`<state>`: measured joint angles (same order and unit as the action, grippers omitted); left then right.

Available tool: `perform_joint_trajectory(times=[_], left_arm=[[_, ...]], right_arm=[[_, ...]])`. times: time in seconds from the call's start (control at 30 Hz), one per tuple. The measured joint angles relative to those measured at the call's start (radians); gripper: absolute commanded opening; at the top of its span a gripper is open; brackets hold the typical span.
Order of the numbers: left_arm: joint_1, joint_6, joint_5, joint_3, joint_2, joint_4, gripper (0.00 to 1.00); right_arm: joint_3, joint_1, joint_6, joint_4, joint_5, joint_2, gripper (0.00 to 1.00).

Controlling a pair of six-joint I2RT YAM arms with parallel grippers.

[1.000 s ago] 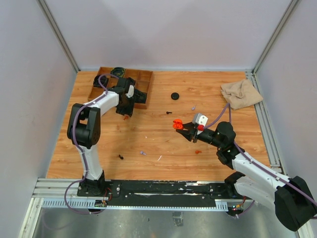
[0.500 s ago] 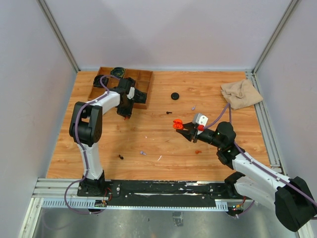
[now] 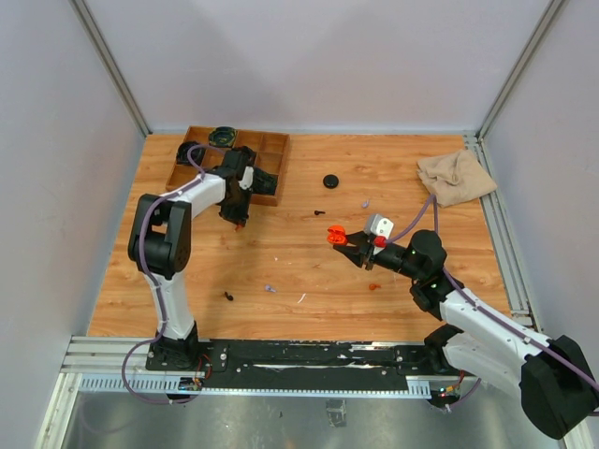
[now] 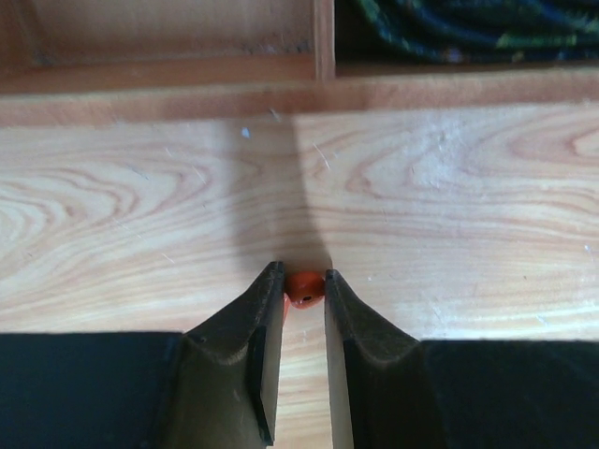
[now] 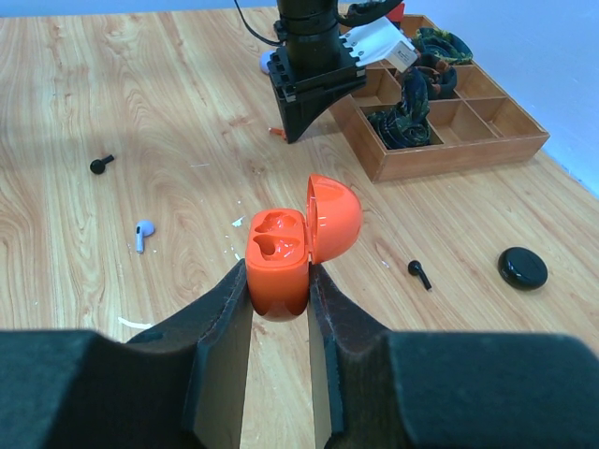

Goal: Insert the wireless bluetooth earbuds into the charging case
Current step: Pick up the earbud from the center of the board.

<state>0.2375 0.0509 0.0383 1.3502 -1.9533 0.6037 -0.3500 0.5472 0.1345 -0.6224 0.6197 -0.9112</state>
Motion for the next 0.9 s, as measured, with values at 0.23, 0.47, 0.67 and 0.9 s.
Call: perform_joint_trajectory(times=[0.23,0.47,0.67,0.9], left_arm=[[0.0,0.062,-0.069,-0.085,0.104,-0.008,0.23],[0.007,0.157,-0.162,-0.217,0.296,-0.115,0.22],[0.057,0.238,-0.221,-0.335,0.482,-0.265,0.21],[0.147,0.315,-0.266,-0.446,0.678,-0.43,0.2]], right_arm=[[0.0,0.0,0.0,-0.006,0.001,-0.012,0.01],[0.0,0.004,-0.002,-0.031,0.0,-0.021,0.01],[0.0,0.021,-0.002,-0.062,-0.005,-0.019,0.02],[0.0,0.031,-0.009,-0.088,-0.019,-0.018,0.02]])
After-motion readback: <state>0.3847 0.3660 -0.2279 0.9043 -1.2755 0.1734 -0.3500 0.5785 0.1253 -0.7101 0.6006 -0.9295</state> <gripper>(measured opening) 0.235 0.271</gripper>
